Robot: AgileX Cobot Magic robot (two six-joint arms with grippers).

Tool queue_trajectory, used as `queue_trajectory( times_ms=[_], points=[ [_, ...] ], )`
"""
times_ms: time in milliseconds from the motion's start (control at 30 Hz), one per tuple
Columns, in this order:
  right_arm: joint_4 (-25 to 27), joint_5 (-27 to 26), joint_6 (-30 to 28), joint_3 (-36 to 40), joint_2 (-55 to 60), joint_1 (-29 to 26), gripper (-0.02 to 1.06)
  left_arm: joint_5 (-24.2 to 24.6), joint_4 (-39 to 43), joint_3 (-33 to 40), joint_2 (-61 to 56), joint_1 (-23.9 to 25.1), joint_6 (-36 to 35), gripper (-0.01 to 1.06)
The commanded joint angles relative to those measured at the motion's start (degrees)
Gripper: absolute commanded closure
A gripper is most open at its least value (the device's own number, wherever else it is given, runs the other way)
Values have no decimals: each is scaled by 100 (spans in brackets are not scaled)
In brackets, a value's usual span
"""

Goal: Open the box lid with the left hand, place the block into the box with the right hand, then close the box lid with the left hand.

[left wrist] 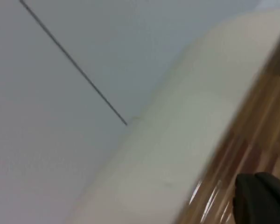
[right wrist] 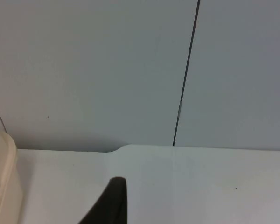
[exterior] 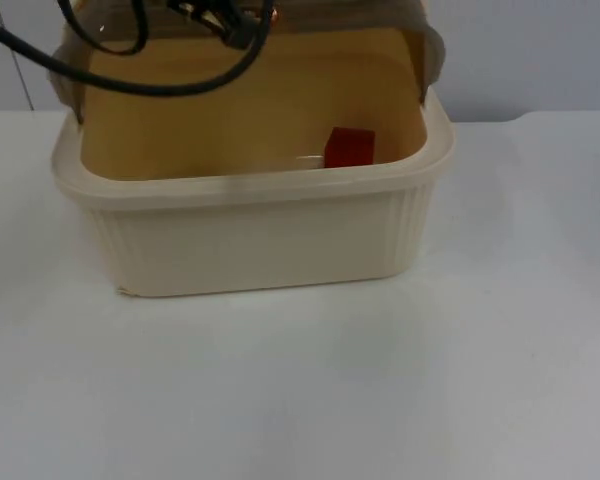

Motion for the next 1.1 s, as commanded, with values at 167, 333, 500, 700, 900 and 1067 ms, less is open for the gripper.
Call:
queue_trajectory(
  times_ms=[167, 333, 500, 700, 900, 1067],
  points=[
    [-40, -119, 113, 33, -21, 1, -1, 466, 67, 669, -29, -325, 302, 105],
    [-40, -119, 113, 33, -21, 1, -1, 672, 67, 1068, -32, -536, 314, 105],
    [-40, -109, 113, 33, -21, 1, -1, 974, 67, 1379, -32, -744, 325, 105],
    [-40, -109, 113, 33, -21, 1, -1, 978, 67, 1573, -356, -958, 240, 105],
    [-40, -109, 113, 33, -21, 1, -1, 1160, 67, 1573, -1204, -973, -536, 105],
    [-7, -119, 113, 33, -21, 1, -1, 1655, -369, 1573, -1793, -961, -628, 105]
  ],
)
